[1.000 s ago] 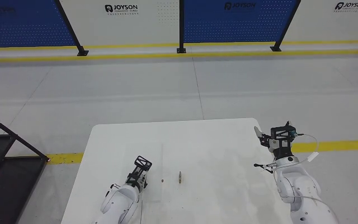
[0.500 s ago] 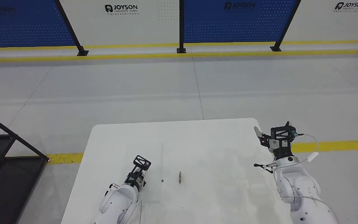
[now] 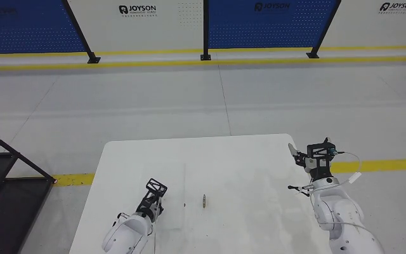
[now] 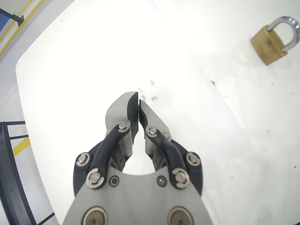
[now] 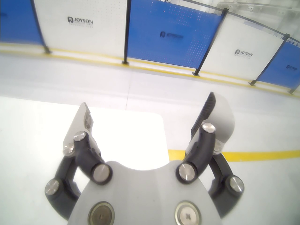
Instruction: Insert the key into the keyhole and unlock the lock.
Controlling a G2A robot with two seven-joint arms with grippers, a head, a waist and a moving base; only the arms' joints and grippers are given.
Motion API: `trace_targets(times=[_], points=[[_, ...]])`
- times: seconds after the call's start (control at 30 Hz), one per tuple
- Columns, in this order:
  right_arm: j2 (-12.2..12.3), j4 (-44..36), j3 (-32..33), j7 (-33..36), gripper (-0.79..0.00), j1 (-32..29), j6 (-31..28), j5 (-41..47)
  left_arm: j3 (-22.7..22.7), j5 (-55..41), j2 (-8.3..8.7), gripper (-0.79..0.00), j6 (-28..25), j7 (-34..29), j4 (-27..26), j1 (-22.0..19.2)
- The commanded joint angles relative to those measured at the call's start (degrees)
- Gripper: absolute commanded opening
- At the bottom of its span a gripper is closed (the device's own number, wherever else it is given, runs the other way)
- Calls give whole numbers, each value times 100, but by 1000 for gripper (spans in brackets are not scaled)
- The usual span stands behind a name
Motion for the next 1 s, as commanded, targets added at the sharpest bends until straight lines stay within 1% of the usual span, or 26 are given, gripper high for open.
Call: trace_targets(times=[0.0,0.07,0.2,0.3,0.33,0.4,0.47,0.5,0.57,0.63,0.7,0.77,0.83,0.97], points=[[0,0,0,0,0,0,0,0,-120,-51,17,-785,-44,379,-116,154],[0,0,0,0,0,0,0,0,-290,-251,39,-785,-206,875,-239,343],[0,0,0,0,0,0,0,0,-854,-865,109,-785,-923,2194,-342,696],[0,0,0,0,0,0,0,0,-1239,-1348,157,-785,-1648,3193,-255,855],[0,0,0,0,0,0,0,0,-1339,-1535,174,-785,-1990,3521,-232,885],[0,0,0,0,0,0,0,0,-1590,-1701,214,-785,-2466,3794,-96,915],[-4,-9,-25,13,0,-9,-40,37,-1753,-1869,233,-785,-2750,4148,-33,911],[-7,-50,-71,19,0,-39,-105,31,-1799,-1929,245,-785,-2964,4287,-4,915],[-20,-153,-203,89,0,-152,47,-252,-1916,-2018,273,-785,-3390,4524,87,899],[-39,-320,-479,125,0,-323,42,-496,-2008,-2090,293,-785,-3638,4646,185,853],[-48,-436,-787,84,0,-532,-114,-824,-2057,-2286,297,-785,-3711,4696,301,797],[-63,-477,-1154,99,0,-705,-99,-1318,-2057,-2286,297,-785,-3711,4696,301,797],[-94,-424,-1539,137,0,-803,57,-1720,-2057,-2286,297,-785,-3711,4696,301,797],[-153,-162,-2258,160,0,-787,45,-2301,-2057,-2286,297,-785,-3711,4696,301,797]])
